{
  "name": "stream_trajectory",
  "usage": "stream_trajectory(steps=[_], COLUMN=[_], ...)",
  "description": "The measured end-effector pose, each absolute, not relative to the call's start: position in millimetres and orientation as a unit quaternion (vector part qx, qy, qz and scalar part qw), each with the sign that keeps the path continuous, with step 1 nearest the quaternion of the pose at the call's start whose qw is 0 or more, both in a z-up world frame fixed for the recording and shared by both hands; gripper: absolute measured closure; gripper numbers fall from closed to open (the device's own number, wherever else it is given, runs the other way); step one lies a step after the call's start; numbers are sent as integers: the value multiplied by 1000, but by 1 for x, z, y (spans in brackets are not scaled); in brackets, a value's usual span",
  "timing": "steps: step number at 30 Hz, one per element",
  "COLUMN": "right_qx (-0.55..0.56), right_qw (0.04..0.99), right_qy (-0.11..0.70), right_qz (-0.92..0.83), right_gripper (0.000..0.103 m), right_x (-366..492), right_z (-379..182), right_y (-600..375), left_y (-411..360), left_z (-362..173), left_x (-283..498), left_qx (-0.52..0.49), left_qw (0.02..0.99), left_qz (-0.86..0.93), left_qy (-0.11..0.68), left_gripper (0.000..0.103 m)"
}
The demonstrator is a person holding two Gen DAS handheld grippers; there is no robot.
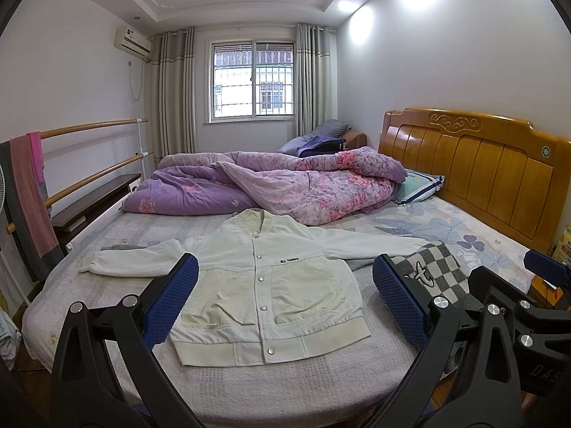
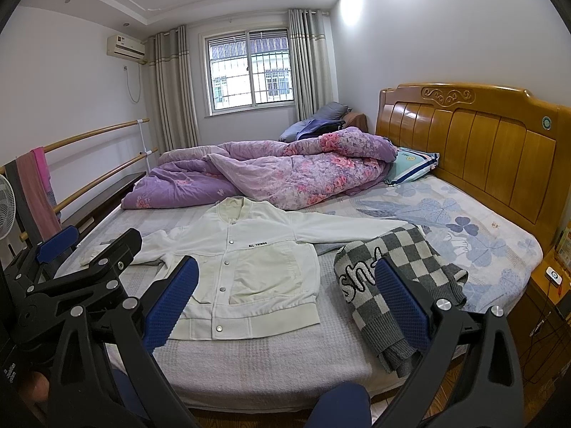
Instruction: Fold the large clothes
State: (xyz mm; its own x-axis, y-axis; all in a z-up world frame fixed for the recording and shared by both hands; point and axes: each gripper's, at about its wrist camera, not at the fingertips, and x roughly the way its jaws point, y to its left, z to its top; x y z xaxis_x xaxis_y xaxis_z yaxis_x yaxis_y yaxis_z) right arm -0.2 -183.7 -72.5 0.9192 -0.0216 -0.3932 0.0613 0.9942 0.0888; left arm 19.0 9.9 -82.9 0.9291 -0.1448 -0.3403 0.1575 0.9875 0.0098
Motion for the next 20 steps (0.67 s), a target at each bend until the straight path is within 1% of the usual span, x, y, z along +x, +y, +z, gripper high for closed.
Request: stream_trajectory(steps=[13, 20], right_qx=[54, 64], right_qw=[977, 973], right_qy=[204, 221], right_qz=[-19, -11], right_gripper=[8, 8], right_x=[1, 7], right_z=[-77, -88], right_y=[-180, -170], left_y=[11, 18], left_z=[-86, -96], left_x=[16, 23], left_qx=[20, 19], left_qw=[982, 979], left_qz=[-74, -78], left_qy=[171, 188], left_gripper=[5, 5])
